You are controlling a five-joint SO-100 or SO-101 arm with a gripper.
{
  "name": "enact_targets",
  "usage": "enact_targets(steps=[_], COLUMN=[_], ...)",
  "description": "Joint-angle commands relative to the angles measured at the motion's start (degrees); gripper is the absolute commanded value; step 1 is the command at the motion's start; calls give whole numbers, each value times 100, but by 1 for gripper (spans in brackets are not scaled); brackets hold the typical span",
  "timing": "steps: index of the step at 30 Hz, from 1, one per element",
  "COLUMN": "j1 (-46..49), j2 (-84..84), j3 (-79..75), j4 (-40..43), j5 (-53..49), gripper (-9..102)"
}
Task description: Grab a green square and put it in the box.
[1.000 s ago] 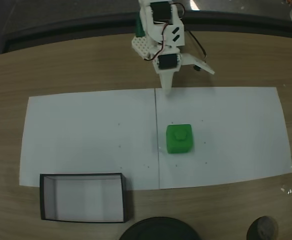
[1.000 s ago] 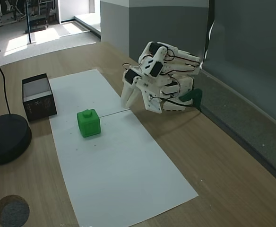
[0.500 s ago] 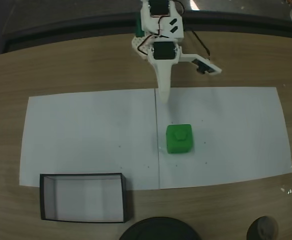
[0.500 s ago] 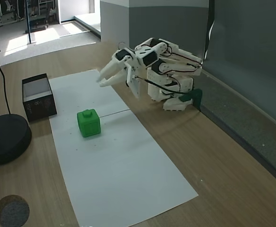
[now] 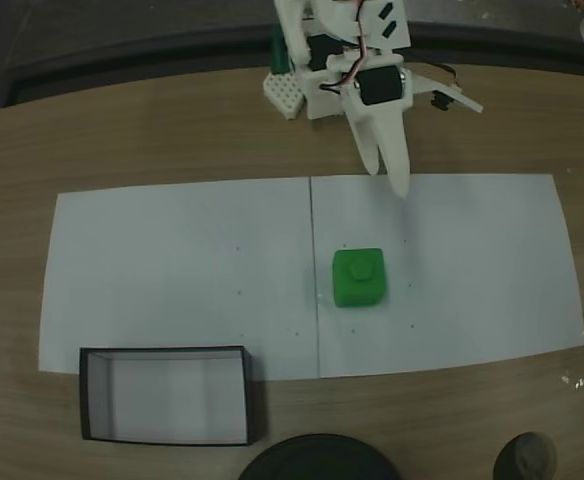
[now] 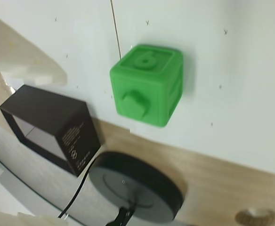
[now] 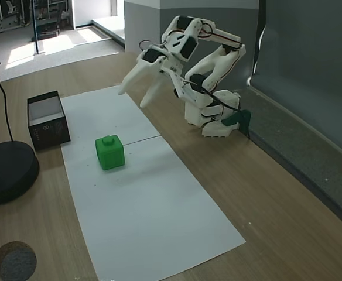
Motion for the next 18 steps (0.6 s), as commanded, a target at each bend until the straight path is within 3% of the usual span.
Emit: enact_targets(steps=[1,9,14,18], j1=[18,527,817,747], j2=[-1564,-4192,-5238,-5669], j3=[-1151,-2971,-3472,-3507], j4=[431,773,756,721], j5=[-18,272,431,466], gripper=[28,29,43,45])
